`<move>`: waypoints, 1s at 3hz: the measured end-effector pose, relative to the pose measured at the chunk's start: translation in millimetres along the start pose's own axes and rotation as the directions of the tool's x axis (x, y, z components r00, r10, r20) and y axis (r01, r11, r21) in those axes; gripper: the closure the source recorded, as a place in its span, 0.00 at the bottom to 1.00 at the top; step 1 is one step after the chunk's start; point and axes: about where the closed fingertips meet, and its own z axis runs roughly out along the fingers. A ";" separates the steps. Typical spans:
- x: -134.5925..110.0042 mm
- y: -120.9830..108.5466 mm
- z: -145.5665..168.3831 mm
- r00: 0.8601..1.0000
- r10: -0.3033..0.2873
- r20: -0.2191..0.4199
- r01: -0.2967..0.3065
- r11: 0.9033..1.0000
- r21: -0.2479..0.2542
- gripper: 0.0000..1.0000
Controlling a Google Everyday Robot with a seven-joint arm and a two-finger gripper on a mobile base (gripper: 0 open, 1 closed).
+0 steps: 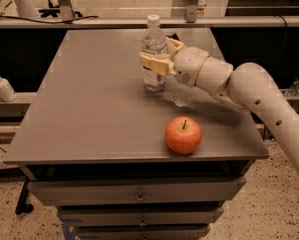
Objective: Place blue plastic bottle upright
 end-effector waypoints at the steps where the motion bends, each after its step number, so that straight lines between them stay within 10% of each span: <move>1: 0.0 0.0 -0.1 1.000 0.000 0.000 0.000 1.000 0.000 0.13; 3: -4.3 -2.7 -10.7 1.000 -0.019 -0.022 0.020 1.000 0.010 0.00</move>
Offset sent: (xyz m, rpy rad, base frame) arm -0.0033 -0.0173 0.0000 -0.0310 0.0036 -0.0314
